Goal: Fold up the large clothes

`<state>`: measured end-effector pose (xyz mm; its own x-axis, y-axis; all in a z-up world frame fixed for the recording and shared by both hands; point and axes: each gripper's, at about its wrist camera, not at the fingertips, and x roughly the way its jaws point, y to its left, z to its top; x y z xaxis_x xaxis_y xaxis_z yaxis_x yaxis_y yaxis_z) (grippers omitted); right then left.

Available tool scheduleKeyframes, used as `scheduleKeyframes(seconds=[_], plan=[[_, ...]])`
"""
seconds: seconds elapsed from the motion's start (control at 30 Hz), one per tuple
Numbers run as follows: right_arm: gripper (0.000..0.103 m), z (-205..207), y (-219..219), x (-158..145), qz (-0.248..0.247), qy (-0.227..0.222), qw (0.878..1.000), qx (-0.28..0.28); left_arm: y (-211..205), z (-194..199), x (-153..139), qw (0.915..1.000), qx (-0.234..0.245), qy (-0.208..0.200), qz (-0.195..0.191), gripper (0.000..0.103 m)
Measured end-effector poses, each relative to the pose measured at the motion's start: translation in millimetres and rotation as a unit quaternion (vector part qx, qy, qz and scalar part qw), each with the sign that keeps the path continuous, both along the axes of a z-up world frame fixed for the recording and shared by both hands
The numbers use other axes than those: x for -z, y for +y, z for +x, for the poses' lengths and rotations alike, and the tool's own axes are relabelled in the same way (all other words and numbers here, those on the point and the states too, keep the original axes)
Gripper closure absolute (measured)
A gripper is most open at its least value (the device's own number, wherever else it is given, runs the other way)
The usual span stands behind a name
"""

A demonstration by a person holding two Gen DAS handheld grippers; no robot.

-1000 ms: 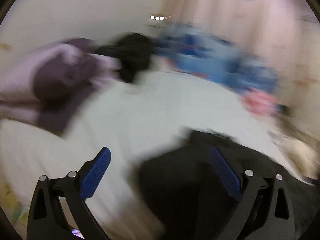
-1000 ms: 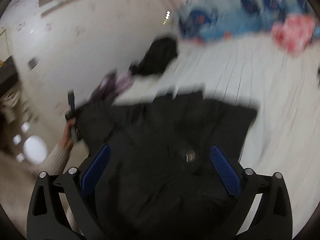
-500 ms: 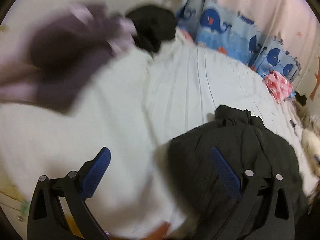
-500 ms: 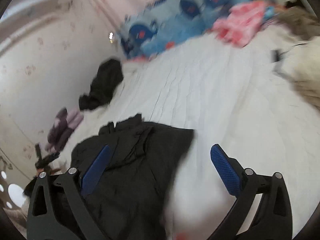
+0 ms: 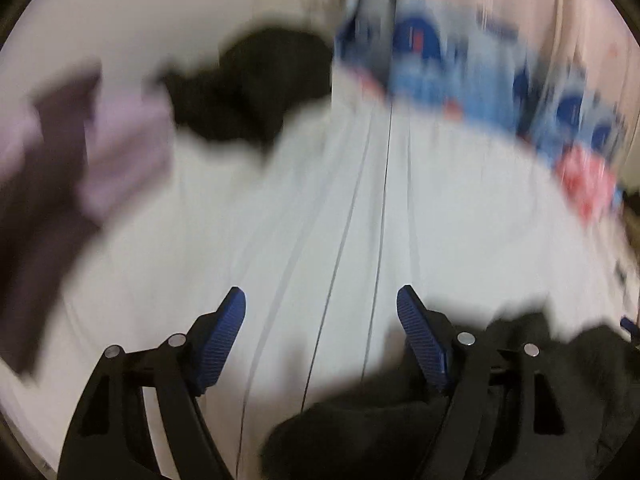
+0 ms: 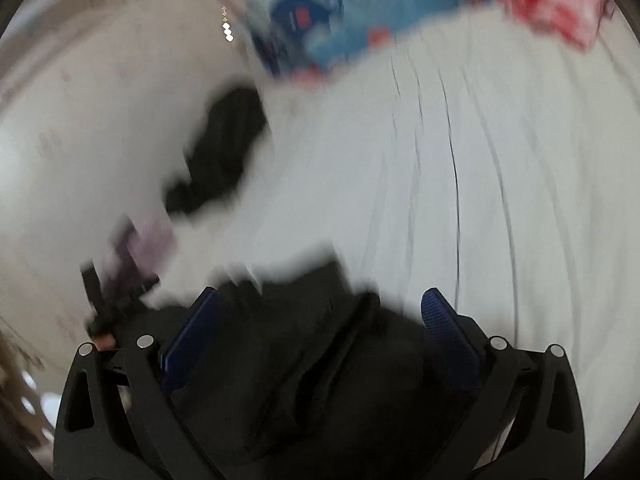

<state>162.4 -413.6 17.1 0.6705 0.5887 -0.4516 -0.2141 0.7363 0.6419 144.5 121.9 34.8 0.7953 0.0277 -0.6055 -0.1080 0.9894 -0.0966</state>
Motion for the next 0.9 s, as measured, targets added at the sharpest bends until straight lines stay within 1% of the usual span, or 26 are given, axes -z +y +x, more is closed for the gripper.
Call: scheduleKeyframes(seconds=[0.07,0.13,0.17,0.2,0.27,0.3,0.33,0.37,0.43,0.47,0.5,0.53,0.57,0.6,0.63,0.67,0.7,0.73,0.77,0.8,0.87,0.9], plan=[[0.006,4.5,-19.3,-38.5,-0.001,-0.054,0.998,0.042,-8.8,6.1,-35.4,0.9977,-0.013,-0.06,0.028,0.028],[0.006,7.3,-39.3,-70.0,0.006,-0.099,0.992,0.074,-19.5,13.2,-66.3,0.991,-0.025,-0.119,0.057,0.026],[0.006,9.7,-47.1,-76.0,0.008,-0.105,0.991,0.083,-25.0,21.9,-73.4,0.9889,-0.023,-0.131,0.066,0.022],[0.006,16.2,-55.7,-78.5,-0.005,-0.096,0.991,0.096,-32.0,38.4,-72.6,0.9893,-0.023,-0.117,0.084,0.012],[0.006,24.5,-72.6,-68.6,-0.05,-0.047,0.99,0.122,-39.9,64.4,-58.6,0.9892,-0.021,-0.067,0.129,0.01],[0.006,23.7,-77.3,-56.9,-0.072,-0.025,0.988,0.135,-46.2,72.5,-43.9,0.9846,-0.034,-0.045,0.166,0.01],[0.006,21.6,-75.0,-50.4,-0.079,-0.022,0.987,0.135,-48.5,70.6,-37.9,0.9823,-0.035,-0.042,0.179,0.01],[0.006,15.9,-65.9,-39.8,-0.089,-0.025,0.988,0.124,-52.1,65.9,-30.4,0.9828,-0.024,-0.045,0.178,0.01],[0.006,1.7,-45.7,-19.3,-0.128,-0.025,0.987,0.093,-70.2,49.4,-12.3,0.9865,0.029,-0.045,0.155,0.01],[0.006,-5.0,-29.6,-5.3,-0.159,-0.018,0.985,0.066,-86.4,44.1,-1.5,0.9852,0.064,-0.037,0.155,0.01],[0.006,-8.7,-15.6,4.9,-0.188,-0.013,0.981,0.053,-102.1,38.3,7.3,0.9814,0.09,-0.032,0.166,0.01],[0.006,-12.6,1.6,18.9,-0.229,-0.007,0.973,0.032,-129.9,33.0,21.4,0.9707,0.133,-0.025,0.199,0.01],[0.006,-14.4,13.5,27.6,-0.248,-0.003,0.969,0.014,-156.3,28.3,33.8,0.9564,0.168,-0.024,0.238,0.01],[0.006,-14.5,25.9,37.4,-0.267,0.002,0.964,0.0,-188.9,21.5,49.1,0.9349,0.206,-0.032,0.287,0.01],[0.006,-16.5,34.0,44.8,-0.277,0.004,0.961,-0.006,-211.4,16.5,58.2,0.9214,0.23,-0.04,0.31,0.01],[0.006,-17.1,40.5,53.8,-0.284,0.008,0.959,-0.013,-228.7,13.6,64.5,0.9118,0.245,-0.052,0.325,0.01],[0.006,-17.4,43.8,63.7,-0.274,0.014,0.961,-0.02,-243.0,10.2,68.8,0.9037,0.253,-0.065,0.339,0.01],[0.006,-19.7,46.3,74.5,-0.263,0.021,0.964,-0.023,-265.3,9.1,80.5,0.8879,0.257,-0.083,0.372,0.01],[0.006,-21.0,44.1,82.4,-0.261,0.026,0.965,-0.021,-279.6,9.8,91.9,0.8745,0.257,-0.089,0.402,0.01],[0.006,-21.6,43.8,89.9,-0.261,0.033,0.965,-0.019,-295.9,15.3,109.8,0.8566,0.26,-0.087,0.437,0.01],[0.006,-20.5,38.8,98.7,-0.252,0.041,0.967,-0.015,-309.1,29.3,132.5,0.8396,0.264,-0.066,0.47,0.01],[0.006,-22.1,34.4,101.5,-0.249,0.046,0.967,-0.01,-309.8,37.3,139.0,0.8407,0.258,-0.054,0.473,0.01]])
